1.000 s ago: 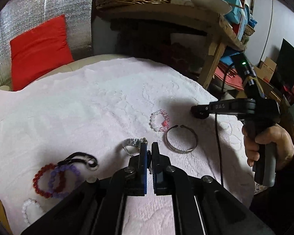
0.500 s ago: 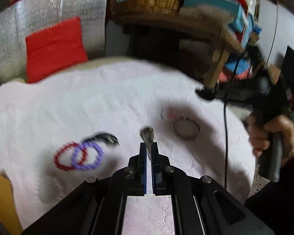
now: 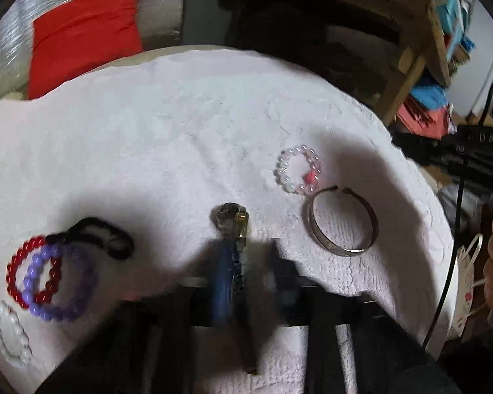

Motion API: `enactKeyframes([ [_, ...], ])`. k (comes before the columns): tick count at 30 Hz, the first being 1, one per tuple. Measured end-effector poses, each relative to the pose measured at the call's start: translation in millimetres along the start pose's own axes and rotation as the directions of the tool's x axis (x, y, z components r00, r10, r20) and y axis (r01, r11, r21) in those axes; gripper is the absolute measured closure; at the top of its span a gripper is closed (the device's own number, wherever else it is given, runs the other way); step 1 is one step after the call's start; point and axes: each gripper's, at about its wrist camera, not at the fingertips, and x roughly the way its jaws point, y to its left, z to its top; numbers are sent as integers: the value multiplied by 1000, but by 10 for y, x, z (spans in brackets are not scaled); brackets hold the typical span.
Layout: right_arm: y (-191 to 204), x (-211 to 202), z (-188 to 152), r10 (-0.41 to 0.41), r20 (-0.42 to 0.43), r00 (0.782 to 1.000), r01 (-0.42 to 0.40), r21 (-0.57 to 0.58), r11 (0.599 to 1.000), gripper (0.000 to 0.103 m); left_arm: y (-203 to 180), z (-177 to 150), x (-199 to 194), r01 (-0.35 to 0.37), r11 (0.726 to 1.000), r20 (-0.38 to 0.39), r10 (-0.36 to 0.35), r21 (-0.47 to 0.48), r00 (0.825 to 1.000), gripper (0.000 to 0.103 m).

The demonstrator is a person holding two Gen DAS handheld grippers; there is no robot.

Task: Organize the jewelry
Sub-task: 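Carry hair tie in right tool and watch in left tool over orange box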

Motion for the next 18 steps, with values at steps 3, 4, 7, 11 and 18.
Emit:
enactKeyframes([
  [3, -82, -16, 35, -5, 2, 1000, 5, 12, 1000, 94, -28, -31, -11, -12, 1000, 17, 12, -1, 1000, 96],
  [4, -98, -21, 44, -5, 3, 1000, 5, 15, 1000, 94, -27, -30, -24, -16, 1000, 20, 16, -3, 1000, 96],
  [7, -91, -43, 45, 4, 6, 1000, -4, 16, 1000, 94, -6, -42, -199, -9, 1000, 55, 10, -14, 998, 96],
  [11, 49, -93, -7, 36, 15, 999, -35, -17, 999, 94, -6, -23, -491, -6, 1000, 108, 9, -23, 994, 96],
  [18, 495, -176, -191, 132, 20, 991, -130, -80, 988, 94, 221, -168, -1310, -46, 995, 226, 65, -91, 972, 96],
])
